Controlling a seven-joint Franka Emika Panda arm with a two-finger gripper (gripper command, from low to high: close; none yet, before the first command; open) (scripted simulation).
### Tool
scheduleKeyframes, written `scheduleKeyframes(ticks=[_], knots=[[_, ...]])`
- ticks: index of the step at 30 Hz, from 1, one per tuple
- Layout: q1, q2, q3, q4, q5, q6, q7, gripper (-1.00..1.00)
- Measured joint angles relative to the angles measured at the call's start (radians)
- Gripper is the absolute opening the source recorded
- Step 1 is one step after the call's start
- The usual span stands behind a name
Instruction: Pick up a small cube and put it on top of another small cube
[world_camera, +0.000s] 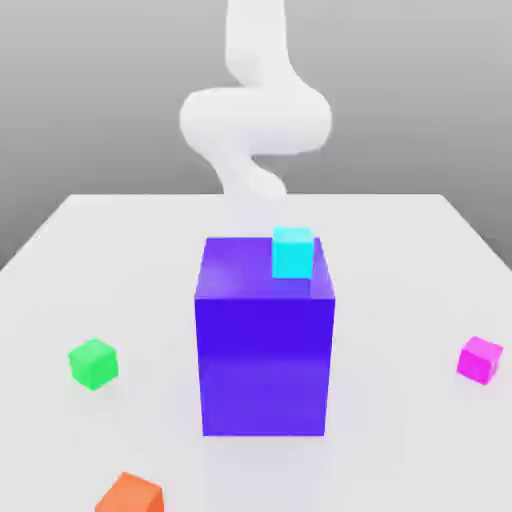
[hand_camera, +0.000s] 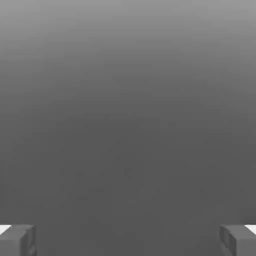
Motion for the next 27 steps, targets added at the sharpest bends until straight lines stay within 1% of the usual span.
scheduleKeyframes(ticks=[8,14,22,27], knots=[[0.233,0.229,-0.005,-0.080,0.026,0.117,-0.366,0.00],[0.386,0.396,0.013,-0.138,0.049,0.203,-0.638,0.00],[0.542,0.619,0.086,-0.217,0.059,0.318,-0.986,0.00],[0.652,0.759,0.134,-0.266,0.016,0.391,-1.168,0.00]])
